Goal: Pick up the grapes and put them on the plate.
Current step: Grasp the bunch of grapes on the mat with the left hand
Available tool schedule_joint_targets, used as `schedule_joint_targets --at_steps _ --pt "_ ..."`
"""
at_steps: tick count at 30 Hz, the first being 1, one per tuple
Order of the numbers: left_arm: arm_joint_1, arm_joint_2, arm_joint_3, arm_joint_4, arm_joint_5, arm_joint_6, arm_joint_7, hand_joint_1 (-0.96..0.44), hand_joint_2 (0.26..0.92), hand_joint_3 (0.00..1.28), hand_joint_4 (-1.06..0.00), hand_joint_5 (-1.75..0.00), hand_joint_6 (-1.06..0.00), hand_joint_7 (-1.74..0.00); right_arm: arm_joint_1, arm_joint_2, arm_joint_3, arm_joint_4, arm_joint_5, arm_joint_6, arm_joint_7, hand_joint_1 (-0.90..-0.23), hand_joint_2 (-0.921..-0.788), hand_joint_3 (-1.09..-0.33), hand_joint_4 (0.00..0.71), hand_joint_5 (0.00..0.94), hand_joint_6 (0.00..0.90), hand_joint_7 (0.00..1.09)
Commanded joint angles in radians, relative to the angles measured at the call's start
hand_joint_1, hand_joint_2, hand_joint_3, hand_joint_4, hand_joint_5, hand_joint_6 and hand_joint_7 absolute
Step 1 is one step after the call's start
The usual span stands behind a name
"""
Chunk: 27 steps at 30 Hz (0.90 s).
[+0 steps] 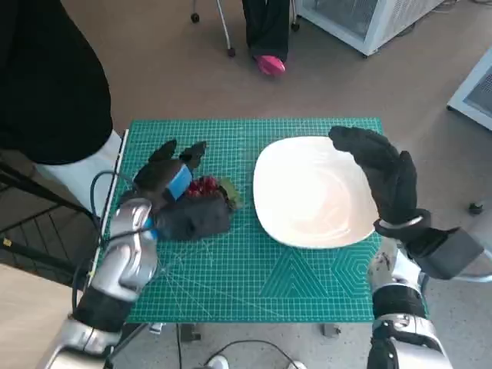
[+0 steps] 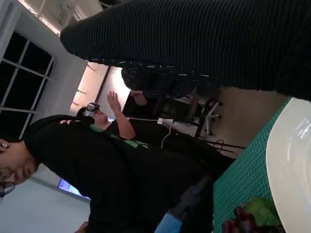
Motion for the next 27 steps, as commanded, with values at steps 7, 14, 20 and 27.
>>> schedule_joint_targets --at_steps 7,14,20,27 --pt "-0.109 -0.029 -0.076 0.233 -0.003 -0.025 0.053 -0.44 0.756 0.00 -0.02 0.00 -0.17 0.00 -0.003 -0.006 0.000 0.008 -0.007 0.005 -0.005 -0.439 -0.921 -0.539 0.282 0.001 0.257 0.00" --pt "-0.180 -0.051 -0.109 0.396 -0.019 -0.072 0.104 -0.43 0.748 0.00 -0.03 0.00 -0.18 0.00 -0.004 -0.006 0.000 0.010 -0.007 0.008 -0.005 -0.434 -0.921 -0.538 0.283 0.001 0.258 0.00" --pt "-0.246 -0.080 -0.123 0.550 -0.045 -0.109 0.131 -0.41 0.743 0.00 -0.04 0.00 -0.18 -0.01 -0.001 -0.007 0.001 0.004 -0.006 0.007 -0.003 -0.444 -0.921 -0.537 0.283 0.001 0.258 0.00" --pt "-0.297 -0.105 -0.138 0.674 -0.074 -0.142 0.143 -0.39 0.741 0.00 -0.04 0.00 -0.19 -0.01 0.004 -0.008 0.000 0.001 -0.004 0.004 0.000 -0.448 -0.921 -0.534 0.284 0.001 0.259 0.00"
